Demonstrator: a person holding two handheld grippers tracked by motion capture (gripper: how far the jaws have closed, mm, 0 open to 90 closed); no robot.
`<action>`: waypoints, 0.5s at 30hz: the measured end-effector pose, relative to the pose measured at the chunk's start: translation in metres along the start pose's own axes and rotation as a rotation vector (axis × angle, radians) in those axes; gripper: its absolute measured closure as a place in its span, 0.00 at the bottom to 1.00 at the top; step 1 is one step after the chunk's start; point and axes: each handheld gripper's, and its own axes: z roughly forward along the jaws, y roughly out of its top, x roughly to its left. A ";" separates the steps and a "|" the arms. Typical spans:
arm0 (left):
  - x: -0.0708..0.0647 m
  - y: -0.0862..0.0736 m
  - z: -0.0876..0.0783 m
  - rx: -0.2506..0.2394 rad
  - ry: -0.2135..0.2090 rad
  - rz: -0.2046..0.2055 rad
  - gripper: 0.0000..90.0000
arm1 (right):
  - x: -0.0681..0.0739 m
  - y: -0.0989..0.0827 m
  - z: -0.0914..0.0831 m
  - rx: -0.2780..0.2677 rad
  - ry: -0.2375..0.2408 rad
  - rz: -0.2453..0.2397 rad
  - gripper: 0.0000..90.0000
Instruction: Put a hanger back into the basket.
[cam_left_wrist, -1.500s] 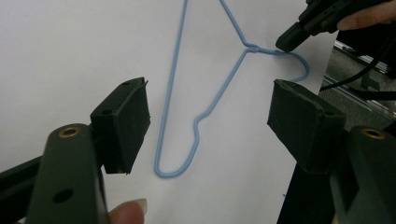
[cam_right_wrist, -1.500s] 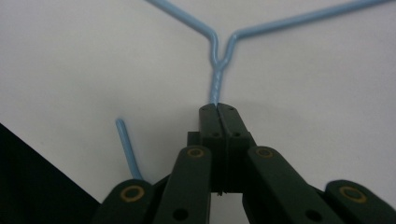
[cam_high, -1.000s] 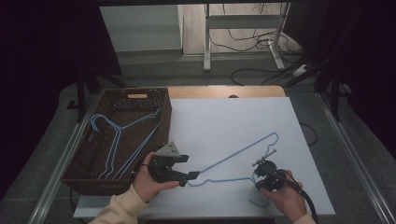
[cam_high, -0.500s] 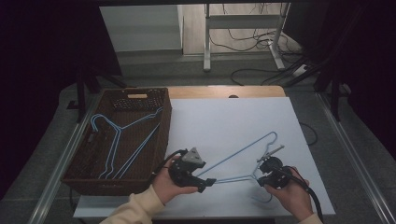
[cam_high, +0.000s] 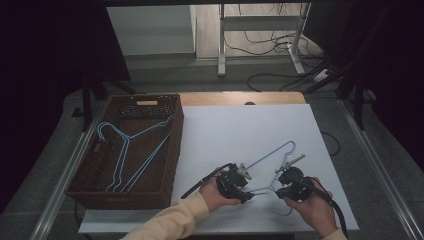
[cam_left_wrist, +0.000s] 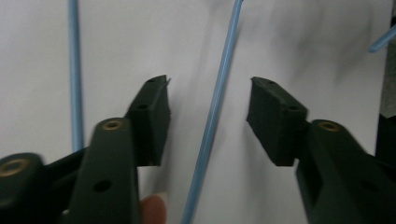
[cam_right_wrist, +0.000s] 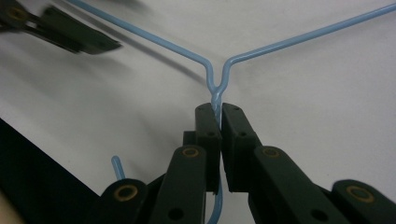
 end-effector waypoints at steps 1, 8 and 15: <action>-0.001 0.002 0.002 0.000 -0.004 0.003 0.61 | 0.000 0.000 -0.001 0.002 0.001 -0.002 0.96; -0.004 0.006 0.008 0.008 -0.015 0.018 0.82 | 0.004 0.003 -0.007 -0.014 0.004 -0.013 0.96; -0.002 0.006 0.005 0.011 -0.030 0.005 0.92 | 0.003 0.003 -0.011 -0.047 0.021 -0.011 0.96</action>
